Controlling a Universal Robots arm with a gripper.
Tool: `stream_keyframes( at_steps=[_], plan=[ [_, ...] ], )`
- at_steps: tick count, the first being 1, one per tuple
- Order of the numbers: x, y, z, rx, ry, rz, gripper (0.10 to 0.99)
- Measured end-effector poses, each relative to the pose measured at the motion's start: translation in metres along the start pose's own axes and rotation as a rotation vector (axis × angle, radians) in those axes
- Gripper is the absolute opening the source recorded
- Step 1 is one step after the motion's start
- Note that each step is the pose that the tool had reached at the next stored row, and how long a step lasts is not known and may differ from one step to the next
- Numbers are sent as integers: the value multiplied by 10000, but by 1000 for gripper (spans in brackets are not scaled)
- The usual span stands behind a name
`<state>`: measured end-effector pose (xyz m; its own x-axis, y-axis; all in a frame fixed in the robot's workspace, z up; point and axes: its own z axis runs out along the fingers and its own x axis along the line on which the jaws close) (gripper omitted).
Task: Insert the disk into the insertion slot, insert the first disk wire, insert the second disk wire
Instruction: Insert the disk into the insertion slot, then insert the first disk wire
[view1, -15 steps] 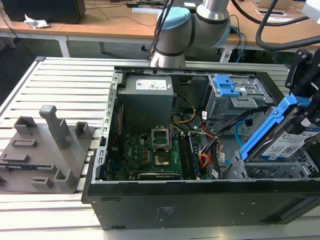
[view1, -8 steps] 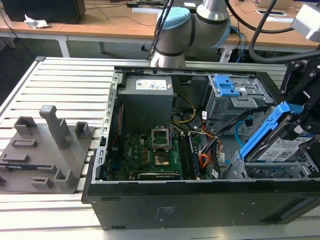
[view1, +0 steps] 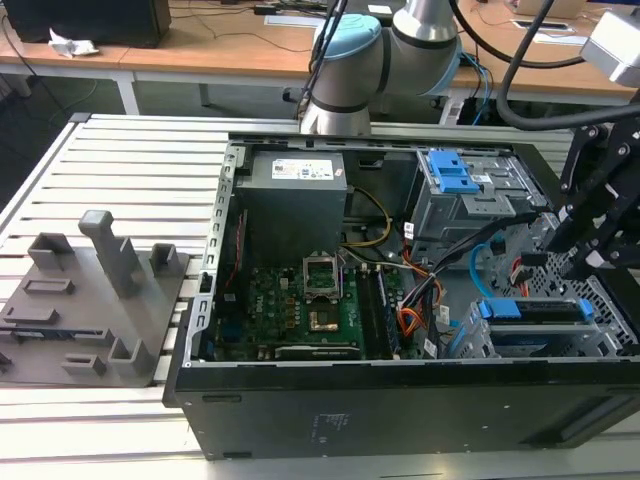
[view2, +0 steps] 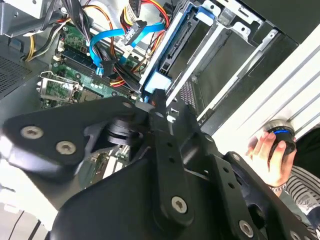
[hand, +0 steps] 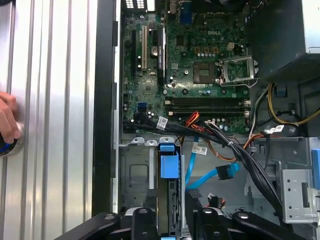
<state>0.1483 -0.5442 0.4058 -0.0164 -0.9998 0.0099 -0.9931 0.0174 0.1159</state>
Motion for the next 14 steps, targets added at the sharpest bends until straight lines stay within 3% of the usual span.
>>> stream_keyframes(
  at_steps=[4,14],
  plan=[
    [1,0,7,0,0,0,118],
    [3,0,24,0,-1,1,106]
  ],
)
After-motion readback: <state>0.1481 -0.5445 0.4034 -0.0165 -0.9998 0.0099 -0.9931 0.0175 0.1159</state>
